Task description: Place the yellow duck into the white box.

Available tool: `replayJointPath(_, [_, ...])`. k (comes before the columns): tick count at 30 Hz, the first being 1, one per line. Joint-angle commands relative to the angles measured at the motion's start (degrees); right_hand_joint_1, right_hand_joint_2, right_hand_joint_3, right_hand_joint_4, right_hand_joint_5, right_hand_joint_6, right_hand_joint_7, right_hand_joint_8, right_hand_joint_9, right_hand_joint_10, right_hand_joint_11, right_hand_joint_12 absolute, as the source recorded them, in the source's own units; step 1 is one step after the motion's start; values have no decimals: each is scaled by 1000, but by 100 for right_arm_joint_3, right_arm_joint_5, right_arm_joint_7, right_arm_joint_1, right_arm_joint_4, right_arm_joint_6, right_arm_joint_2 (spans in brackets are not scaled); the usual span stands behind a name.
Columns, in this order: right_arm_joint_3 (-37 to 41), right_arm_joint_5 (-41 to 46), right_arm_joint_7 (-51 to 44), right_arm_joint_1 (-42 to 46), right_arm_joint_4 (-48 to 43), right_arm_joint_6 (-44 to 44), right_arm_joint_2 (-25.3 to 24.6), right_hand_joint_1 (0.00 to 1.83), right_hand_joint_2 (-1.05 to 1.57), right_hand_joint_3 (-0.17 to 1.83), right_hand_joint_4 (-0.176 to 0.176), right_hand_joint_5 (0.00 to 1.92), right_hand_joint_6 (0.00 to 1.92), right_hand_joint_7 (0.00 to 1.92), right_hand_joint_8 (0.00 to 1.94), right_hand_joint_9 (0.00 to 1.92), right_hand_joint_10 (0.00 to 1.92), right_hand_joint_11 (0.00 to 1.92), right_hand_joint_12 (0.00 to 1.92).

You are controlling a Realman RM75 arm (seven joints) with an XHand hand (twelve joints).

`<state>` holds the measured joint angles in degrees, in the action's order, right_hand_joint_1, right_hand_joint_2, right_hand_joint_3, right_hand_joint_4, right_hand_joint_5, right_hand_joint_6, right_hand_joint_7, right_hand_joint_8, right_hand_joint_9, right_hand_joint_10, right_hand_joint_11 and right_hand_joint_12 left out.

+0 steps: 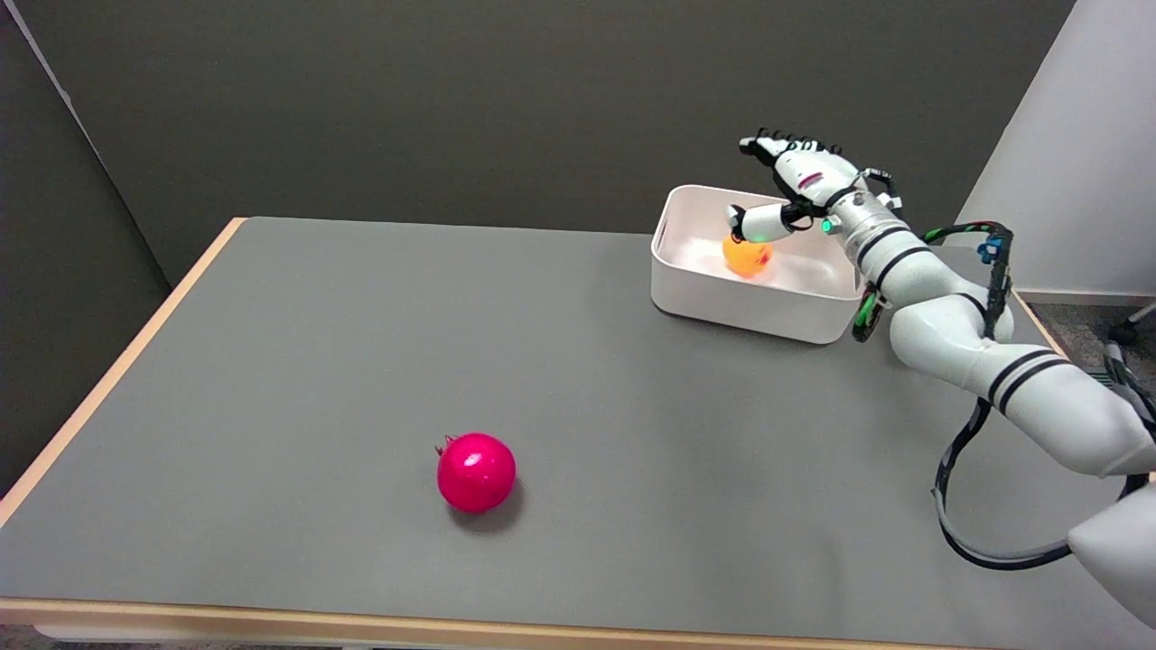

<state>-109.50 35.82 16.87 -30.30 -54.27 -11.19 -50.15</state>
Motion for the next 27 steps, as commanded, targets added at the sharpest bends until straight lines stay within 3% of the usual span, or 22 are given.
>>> replayJointPath(1, [826, 812, 12, 962, -892, -151, 137, 490, 590, 963, 17, 59, 272, 60, 27, 15, 364, 63, 997])
replayJointPath(3, [904, 893, 5, 1081, -969, -300, 137, 341, 607, 893, 25, 34, 262, -1, 77, -1, 310, -1, 1076])
replayJointPath(7, [1505, 918, 4, 1521, -1316, -584, 137, 328, 591, 909, 23, 30, 212, -1, -1, -1, 181, -1, 965])
replayJointPath(12, [2615, 1733, 4, 2388, -1908, -945, 102, 329, 607, 905, 21, 30, 214, -1, 10, -1, 189, -1, 957])
replayJointPath(15, [2902, 2523, 65, 2862, -2096, -1419, 167, 303, 605, 928, 16, 37, 252, 21, 114, 1, 335, -1, 1007])
replayJointPath(18, [2964, 3116, 172, 3242, -2113, -1909, 332, 430, 645, 1026, 18, 85, 268, 113, 152, 67, 503, 26, 961])
replayJointPath(20, [2976, 3265, 408, 3459, -2072, -2081, 443, 250, 675, 985, 49, 125, 384, 193, 286, 167, 632, 38, 1088])
replayJointPath(22, [2948, 3290, 642, 3585, -1996, -2215, 527, 276, 730, 883, 53, 156, 370, 217, 284, 201, 634, 32, 1125])
replayJointPath(27, [2888, 3290, 748, 3654, -1831, -2376, 502, 284, 719, 923, 64, 210, 434, 280, 319, 246, 668, 42, 1157])
